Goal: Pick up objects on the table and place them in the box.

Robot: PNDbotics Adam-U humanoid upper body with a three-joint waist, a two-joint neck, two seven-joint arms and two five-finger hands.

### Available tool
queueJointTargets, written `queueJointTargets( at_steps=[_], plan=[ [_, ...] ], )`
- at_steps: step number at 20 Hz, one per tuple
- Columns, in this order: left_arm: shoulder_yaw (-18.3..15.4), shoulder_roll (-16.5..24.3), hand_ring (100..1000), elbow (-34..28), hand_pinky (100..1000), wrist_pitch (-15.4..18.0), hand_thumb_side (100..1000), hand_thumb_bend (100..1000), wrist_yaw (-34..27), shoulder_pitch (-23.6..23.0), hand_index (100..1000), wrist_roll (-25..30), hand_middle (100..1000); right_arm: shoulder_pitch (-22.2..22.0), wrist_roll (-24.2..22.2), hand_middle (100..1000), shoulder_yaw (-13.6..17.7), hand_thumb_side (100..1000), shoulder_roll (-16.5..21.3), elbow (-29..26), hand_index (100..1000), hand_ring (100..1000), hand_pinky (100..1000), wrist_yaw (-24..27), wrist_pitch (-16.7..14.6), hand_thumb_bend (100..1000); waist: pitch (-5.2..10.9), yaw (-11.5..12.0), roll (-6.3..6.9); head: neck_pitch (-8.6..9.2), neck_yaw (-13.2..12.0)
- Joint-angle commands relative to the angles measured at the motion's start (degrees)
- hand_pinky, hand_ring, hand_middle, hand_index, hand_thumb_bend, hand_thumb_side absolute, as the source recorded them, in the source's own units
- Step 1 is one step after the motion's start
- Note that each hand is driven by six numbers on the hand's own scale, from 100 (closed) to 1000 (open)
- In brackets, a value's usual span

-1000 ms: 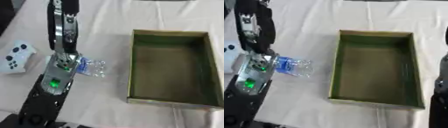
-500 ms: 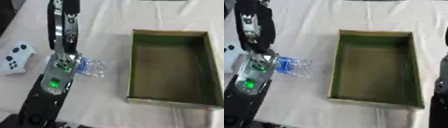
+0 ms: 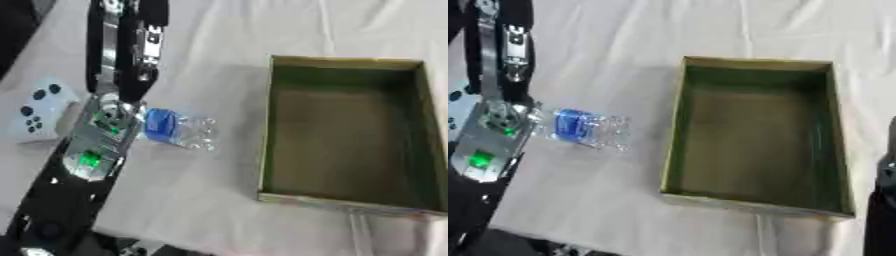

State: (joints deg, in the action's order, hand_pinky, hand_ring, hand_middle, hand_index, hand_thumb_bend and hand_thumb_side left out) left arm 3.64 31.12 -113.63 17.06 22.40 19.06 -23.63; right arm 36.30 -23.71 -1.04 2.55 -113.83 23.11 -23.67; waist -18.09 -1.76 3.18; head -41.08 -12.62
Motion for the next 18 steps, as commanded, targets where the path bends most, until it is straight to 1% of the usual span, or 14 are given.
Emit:
queueJointTargets(
  at_steps=[1, 3, 4, 5, 9, 10, 11, 12, 15, 17, 18],
  plan=[
    [-2.14, 8.12, 798, -0.97, 734, -3.26, 810, 229, 3.57, -1.93, 944, 2.64, 1000, 0.23, -0.43, 872, -0.06, 1000, 0.82, -0.76, 921, 812, 708, -0.04, 0.17, 100, 1.12, -0.2, 0.24, -0.07, 0.26],
    [-3.14, 11.96, 791, -0.97, 728, -5.35, 814, 245, 4.98, -3.91, 944, 5.61, 1000, 0.12, -0.62, 872, -0.11, 1000, 1.01, -0.76, 921, 812, 707, -0.05, 0.33, 100, 1.07, -0.36, 0.49, -0.1, 0.44],
    [-3.54, 13.79, 790, -0.97, 728, -6.15, 810, 227, 5.08, -4.91, 944, 7.18, 1000, 0.07, -0.74, 872, -0.13, 1000, 1.1, -0.76, 921, 812, 707, -0.05, 0.4, 100, 1.03, -0.44, 0.63, -0.11, 0.52],
    [-3.89, 15.19, 790, -0.97, 729, -6.6, 822, 243, 4.82, -5.65, 945, 8.5, 1000, 0.04, -0.84, 872, -0.15, 1000, 1.16, -0.76, 921, 812, 707, -0.05, 0.47, 100, 0.99, -0.51, 0.73, -0.11, 0.57],
    [-3.79, 20.63, 794, -0.97, 738, -7.13, 834, 233, 2.03, -8.99, 955, 12.78, 1000, -0.12, -1.2, 872, -0.18, 1000, 1.49, -0.76, 922, 812, 707, -0.15, 0.76, 100, 0.85, -0.66, 1.19, -0.3, 0.75],
    [-3.47, 22.02, 804, -0.97, 761, -7.66, 766, 204, 1.48, -9.9, 968, 13.94, 1000, -0.16, -1.28, 872, -0.19, 1000, 1.58, -0.76, 922, 812, 707, -0.19, 0.82, 100, 0.77, -0.66, 1.31, -0.32, 0.84],
    [-3.22, 23.08, 805, -0.97, 763, -8.23, 766, 205, 1.07, -10.49, 970, 15.03, 1000, -0.19, -1.36, 872, -0.22, 1000, 1.63, -0.76, 922, 812, 707, -0.19, 0.89, 100, 0.74, -0.68, 1.38, -0.35, 0.87],
    [-2.79, 24.53, 812, -0.97, 778, -8.94, 760, 250, 1.01, -11.24, 988, 16.47, 1000, -0.26, -1.47, 872, -0.25, 1000, 1.74, -0.76, 923, 812, 706, -0.21, 1.0, 100, 0.71, -0.67, 1.52, -0.44, 0.92],
    [-2.09, 27.72, 816, -0.97, 781, -11.12, 769, 285, 1.35, -12.12, 992, 19.86, 1000, -0.51, -1.78, 872, -0.29, 1000, 2.04, -0.76, 923, 812, 706, -0.32, 1.33, 100, 0.77, -0.59, 1.8, -0.59, 0.91],
    [-1.87, 29.54, 815, -0.97, 776, -12.9, 815, 351, 1.67, -12.21, 1000, 21.85, 1000, -0.57, -1.92, 872, -0.28, 1000, 2.16, -0.76, 924, 812, 706, -0.39, 1.42, 100, 0.79, -0.66, 1.94, -0.55, 1.22],
    [-1.73, 30.48, 817, -0.97, 776, -13.99, 819, 401, 2.04, -12.22, 1000, 23.27, 1000, -0.59, -1.98, 872, -0.27, 1000, 2.22, -0.76, 924, 812, 706, -0.43, 1.46, 100, 0.8, -0.69, 2.01, -0.56, 1.32]
  ],
)
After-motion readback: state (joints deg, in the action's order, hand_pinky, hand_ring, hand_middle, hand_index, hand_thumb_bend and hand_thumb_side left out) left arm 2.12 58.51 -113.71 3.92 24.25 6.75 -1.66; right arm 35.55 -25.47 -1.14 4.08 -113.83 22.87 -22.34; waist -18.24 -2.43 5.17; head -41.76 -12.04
